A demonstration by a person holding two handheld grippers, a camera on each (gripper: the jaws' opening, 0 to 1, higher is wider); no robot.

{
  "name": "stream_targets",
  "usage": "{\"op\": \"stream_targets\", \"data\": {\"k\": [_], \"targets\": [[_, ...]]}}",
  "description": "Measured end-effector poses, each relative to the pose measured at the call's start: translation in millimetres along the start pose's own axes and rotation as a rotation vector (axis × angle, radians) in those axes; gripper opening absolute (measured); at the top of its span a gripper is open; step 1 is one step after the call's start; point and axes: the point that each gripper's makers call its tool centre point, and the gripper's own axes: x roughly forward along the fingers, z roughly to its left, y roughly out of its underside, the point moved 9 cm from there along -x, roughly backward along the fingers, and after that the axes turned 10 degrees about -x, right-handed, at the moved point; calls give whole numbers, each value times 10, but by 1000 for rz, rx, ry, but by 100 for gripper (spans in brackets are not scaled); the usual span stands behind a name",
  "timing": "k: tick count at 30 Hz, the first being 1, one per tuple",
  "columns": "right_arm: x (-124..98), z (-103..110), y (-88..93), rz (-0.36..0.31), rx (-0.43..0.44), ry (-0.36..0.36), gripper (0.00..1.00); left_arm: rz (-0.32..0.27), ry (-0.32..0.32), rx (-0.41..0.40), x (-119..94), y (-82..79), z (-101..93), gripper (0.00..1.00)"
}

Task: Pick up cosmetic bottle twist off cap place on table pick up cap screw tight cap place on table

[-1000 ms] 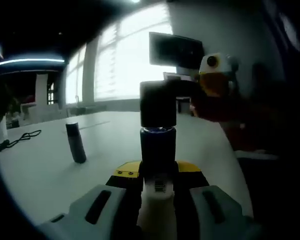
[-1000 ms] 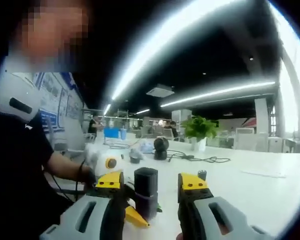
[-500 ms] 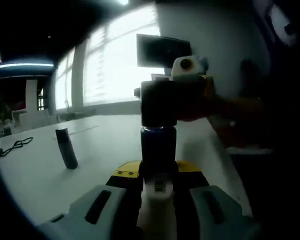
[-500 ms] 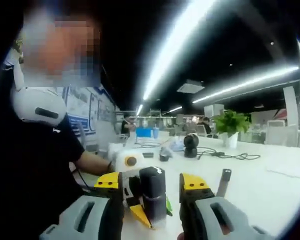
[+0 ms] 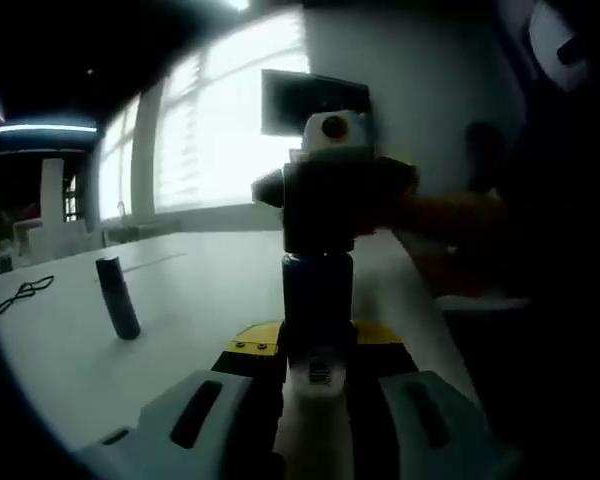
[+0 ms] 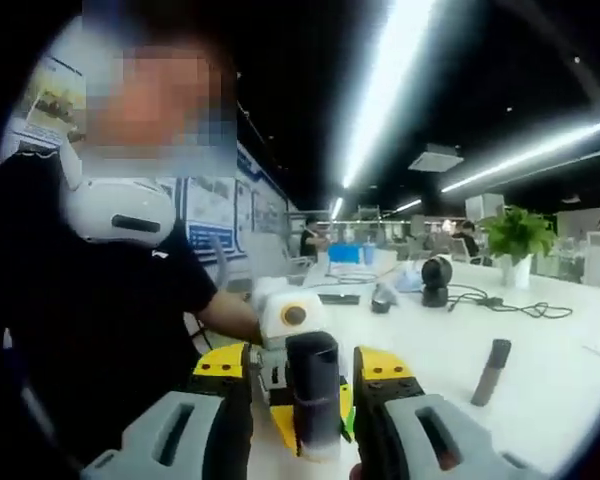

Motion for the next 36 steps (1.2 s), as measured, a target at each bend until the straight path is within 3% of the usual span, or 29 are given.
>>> {"op": "stream_targets", "data": {"k": [5, 12, 17, 19, 27, 36], "targets": [[36, -37, 40, -32, 44, -51, 30, 1, 6, -5, 3, 1, -9, 14], [29, -94, 73, -57, 57, -48, 24, 1, 2, -8, 6, 1, 0, 14], [71, -59, 99, -37, 40, -60, 20, 2, -9, -5, 10, 4, 6, 14], [78, -69, 94, -42, 37, -42, 16, 1, -9, -5, 10, 4, 5, 14], [81, -46, 79, -32, 28, 2, 15, -1, -21, 2, 5, 9, -3, 14], [83, -6, 82, -14, 17, 161, 14, -4, -70, 10, 16, 6, 18, 14]]}}
